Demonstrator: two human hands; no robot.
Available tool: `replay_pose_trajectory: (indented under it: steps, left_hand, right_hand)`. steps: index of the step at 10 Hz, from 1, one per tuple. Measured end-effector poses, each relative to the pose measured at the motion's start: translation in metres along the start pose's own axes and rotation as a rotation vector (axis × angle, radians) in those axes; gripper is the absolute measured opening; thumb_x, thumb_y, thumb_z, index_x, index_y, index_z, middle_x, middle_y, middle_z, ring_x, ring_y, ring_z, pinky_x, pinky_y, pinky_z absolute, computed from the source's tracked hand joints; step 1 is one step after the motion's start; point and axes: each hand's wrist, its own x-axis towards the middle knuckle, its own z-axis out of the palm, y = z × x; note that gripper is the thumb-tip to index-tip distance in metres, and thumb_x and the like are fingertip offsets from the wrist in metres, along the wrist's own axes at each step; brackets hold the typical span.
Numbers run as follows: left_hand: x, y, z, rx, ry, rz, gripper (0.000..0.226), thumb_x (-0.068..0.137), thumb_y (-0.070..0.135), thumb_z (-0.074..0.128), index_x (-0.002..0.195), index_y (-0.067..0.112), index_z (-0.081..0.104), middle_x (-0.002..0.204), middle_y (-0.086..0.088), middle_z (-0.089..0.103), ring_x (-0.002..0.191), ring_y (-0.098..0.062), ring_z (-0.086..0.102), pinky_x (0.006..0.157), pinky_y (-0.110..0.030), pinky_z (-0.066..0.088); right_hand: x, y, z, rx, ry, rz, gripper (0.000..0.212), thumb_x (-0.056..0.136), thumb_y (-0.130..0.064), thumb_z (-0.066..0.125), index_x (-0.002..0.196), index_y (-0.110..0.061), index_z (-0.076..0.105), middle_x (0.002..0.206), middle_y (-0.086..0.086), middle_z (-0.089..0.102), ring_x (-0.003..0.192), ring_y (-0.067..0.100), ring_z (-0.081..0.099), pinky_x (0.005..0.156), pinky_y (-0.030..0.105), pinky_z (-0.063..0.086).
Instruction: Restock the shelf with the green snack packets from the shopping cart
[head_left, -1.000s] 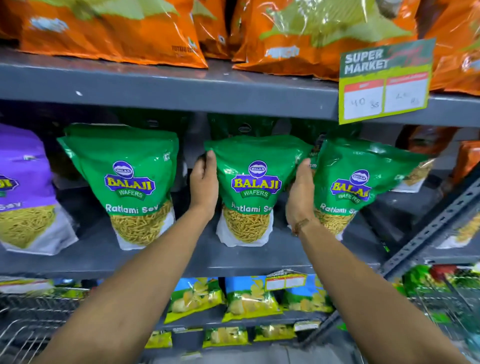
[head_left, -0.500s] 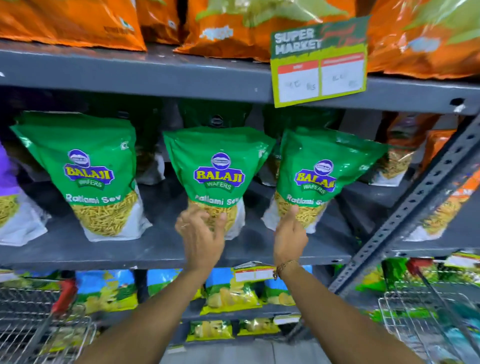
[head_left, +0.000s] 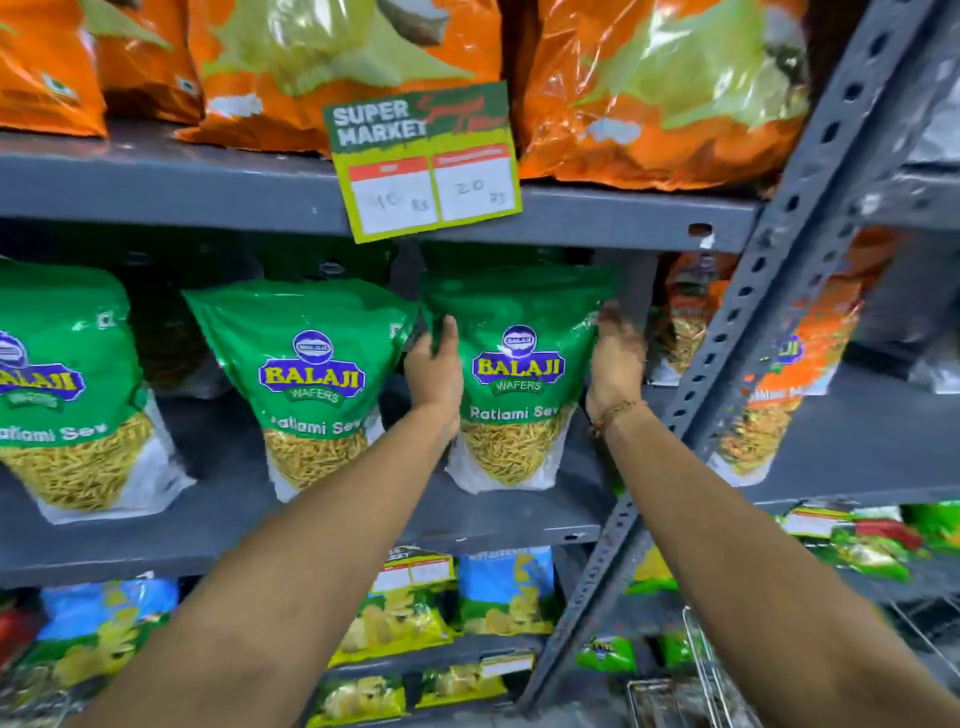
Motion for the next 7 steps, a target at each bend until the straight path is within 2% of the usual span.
replay_pose_trajectory:
  steps: [1,2,3,4,5,6,7]
  left_hand:
    - [-0.026,-0.015,-0.009,0.094,-0.205,-0.124,0.042,0.089,0.042,0.049,0.122,0.017,0.048,0.108,0.004,0.055,0.097,-0.011,0.051,0.085,-0.026,0.039]
    - [-0.031,-0.036,-0.02,0.163,-0.349,-0.226,0.061,0.076,0.054,0.057,0.127,0.023,0.044,0.122,0.004,0.057,0.108,-0.014,0.054,0.093,-0.031,0.044]
    - [-0.033,-0.058,-0.025,0.244,-0.344,-0.247,0.058,0.067,0.058,0.065,0.115,0.026,0.053,0.125,-0.004,0.062,0.108,-0.02,0.059,0.097,-0.039,0.047]
    - [-0.033,-0.059,-0.022,0.236,-0.273,-0.261,0.045,0.07,0.055,0.066,0.105,0.03,0.054,0.121,-0.004,0.064,0.106,-0.021,0.06,0.097,-0.041,0.049]
    - [-0.035,-0.059,-0.021,0.221,-0.274,-0.274,0.049,0.067,0.058,0.066,0.105,0.031,0.053,0.121,-0.003,0.064,0.107,-0.021,0.06,0.098,-0.043,0.048]
    - [-0.042,-0.053,-0.025,0.227,-0.303,-0.256,0.054,0.069,0.058,0.064,0.112,0.026,0.052,0.119,0.001,0.062,0.108,-0.019,0.058,0.098,-0.04,0.047]
    - [-0.061,-0.044,-0.038,0.352,-0.178,-0.004,0.046,0.083,0.051,0.051,0.114,0.017,0.053,0.11,0.001,0.061,0.104,-0.018,0.057,0.093,-0.034,0.046]
  right_hand:
    - [-0.009,0.043,-0.018,0.101,-0.148,0.226,0.071,0.083,-0.07,0.027,0.139,-0.028,0.035,0.15,-0.004,0.038,0.137,0.017,0.036,0.118,0.041,0.024]
    - [-0.024,0.078,-0.026,0.088,-0.256,0.287,0.073,0.078,-0.076,0.025,0.136,-0.034,0.04,0.144,-0.006,0.045,0.131,0.016,0.044,0.117,0.043,0.029]
    - [-0.038,0.103,-0.027,0.03,-0.31,0.308,0.067,0.085,-0.069,0.02,0.135,-0.03,0.04,0.139,-0.003,0.05,0.124,0.017,0.05,0.111,0.043,0.037]
    - [-0.041,0.099,-0.024,-0.016,-0.303,0.319,0.071,0.081,-0.073,0.021,0.135,-0.031,0.04,0.14,0.002,0.051,0.124,0.02,0.051,0.11,0.047,0.038]
    - [-0.045,0.096,-0.024,-0.025,-0.263,0.351,0.083,0.071,-0.082,0.024,0.134,-0.031,0.041,0.139,0.003,0.052,0.122,0.022,0.053,0.109,0.047,0.04]
    - [-0.052,0.087,-0.02,-0.048,-0.148,0.376,0.084,0.075,-0.079,0.022,0.135,-0.024,0.04,0.141,0.007,0.049,0.124,0.026,0.05,0.109,0.047,0.039]
    - [-0.078,0.08,-0.018,-0.285,0.164,0.396,0.068,0.093,-0.055,0.02,0.129,-0.002,0.042,0.138,0.023,0.046,0.125,0.04,0.045,0.105,0.047,0.036]
